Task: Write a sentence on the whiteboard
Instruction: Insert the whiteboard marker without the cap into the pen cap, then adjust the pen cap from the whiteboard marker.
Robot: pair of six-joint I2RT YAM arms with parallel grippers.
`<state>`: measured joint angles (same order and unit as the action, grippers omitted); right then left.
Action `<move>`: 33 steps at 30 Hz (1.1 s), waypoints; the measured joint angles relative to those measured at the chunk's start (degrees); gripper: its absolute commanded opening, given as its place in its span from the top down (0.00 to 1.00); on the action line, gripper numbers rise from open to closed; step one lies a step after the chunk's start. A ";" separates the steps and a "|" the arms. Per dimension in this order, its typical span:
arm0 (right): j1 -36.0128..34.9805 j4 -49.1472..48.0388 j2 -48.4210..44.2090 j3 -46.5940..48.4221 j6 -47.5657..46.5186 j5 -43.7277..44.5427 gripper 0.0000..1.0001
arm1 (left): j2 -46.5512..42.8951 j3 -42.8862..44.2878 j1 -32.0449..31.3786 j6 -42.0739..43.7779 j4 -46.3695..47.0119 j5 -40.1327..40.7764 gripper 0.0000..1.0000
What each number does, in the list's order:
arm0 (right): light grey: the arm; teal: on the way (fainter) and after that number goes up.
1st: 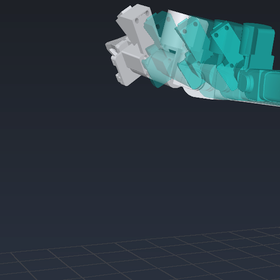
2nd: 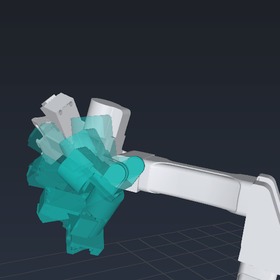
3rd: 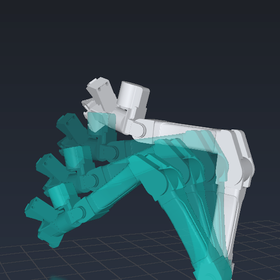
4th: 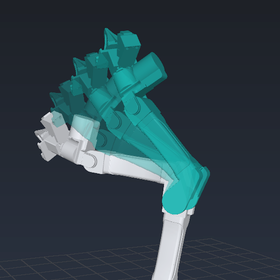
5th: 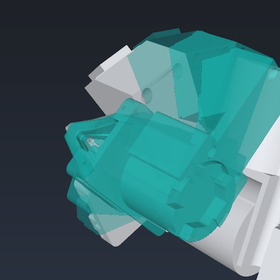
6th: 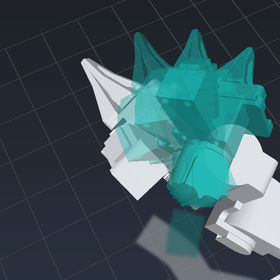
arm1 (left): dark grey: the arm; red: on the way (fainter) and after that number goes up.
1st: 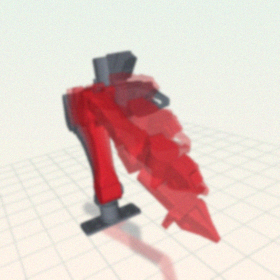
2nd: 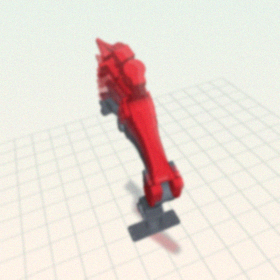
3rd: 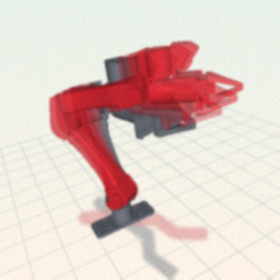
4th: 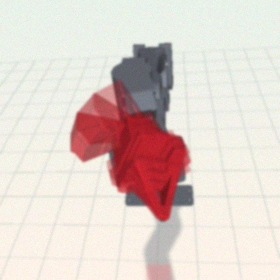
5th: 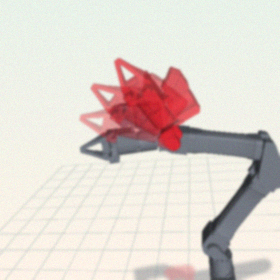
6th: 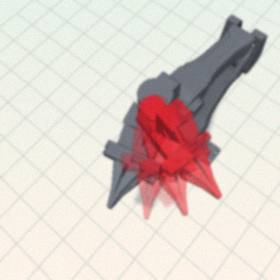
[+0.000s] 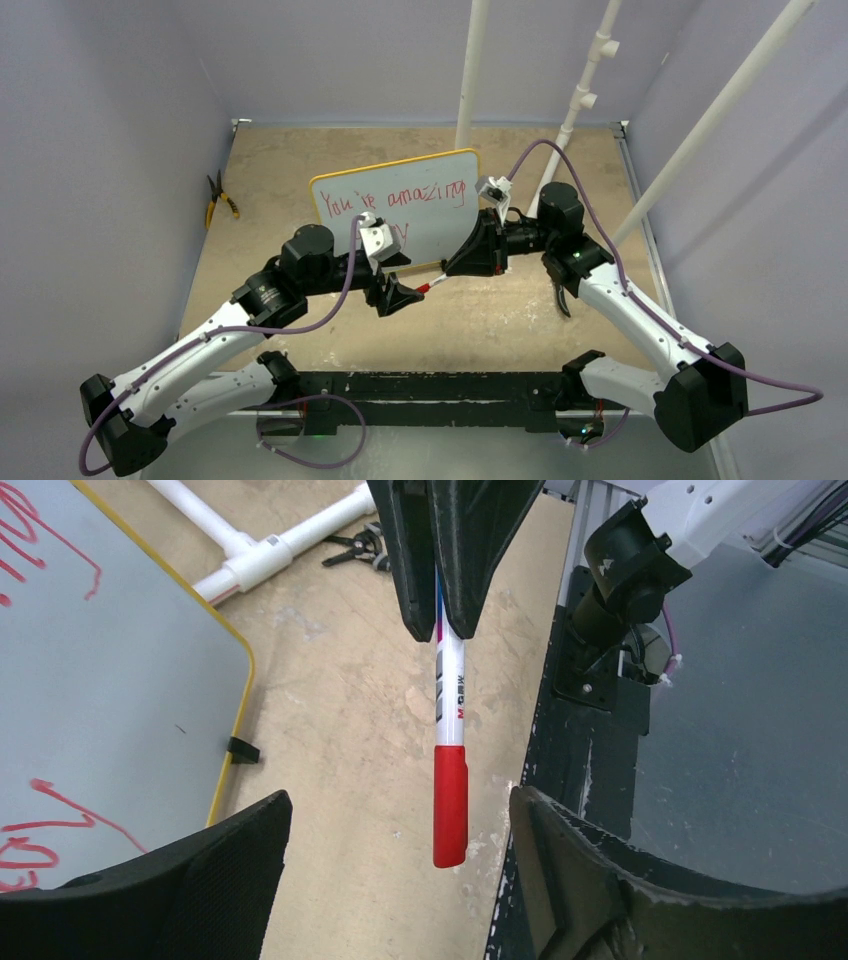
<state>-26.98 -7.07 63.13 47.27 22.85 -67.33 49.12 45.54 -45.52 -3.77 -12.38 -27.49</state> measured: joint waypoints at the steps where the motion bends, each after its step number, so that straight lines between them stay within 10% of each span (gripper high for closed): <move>1: 0.00 0.11 0.00 0.00 -0.13 0.00 1.00 | 0.48 0.00 0.00 -0.15 -0.22 -0.48 0.20; 8: 0.00 1.16 0.00 0.00 -1.42 -0.04 1.00 | 3.78 0.02 0.00 -0.35 -0.61 -2.49 0.30; 14: 0.00 2.99 0.00 0.00 -2.56 -0.11 1.00 | 7.26 0.11 0.00 -0.20 -0.59 -4.42 0.66; 17: 0.07 3.54 0.00 0.02 -3.28 0.28 1.00 | 8.44 0.57 -0.04 -0.24 -0.55 -6.56 0.99; 33: 0.28 4.57 2.27 0.09 -5.88 0.42 1.00 | 10.29 0.55 0.17 -0.11 -0.52 -9.22 1.00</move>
<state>-26.70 -2.50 65.41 47.35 16.97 -66.92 59.42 46.09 -45.34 -3.88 -12.91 -36.71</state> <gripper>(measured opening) 0.146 0.107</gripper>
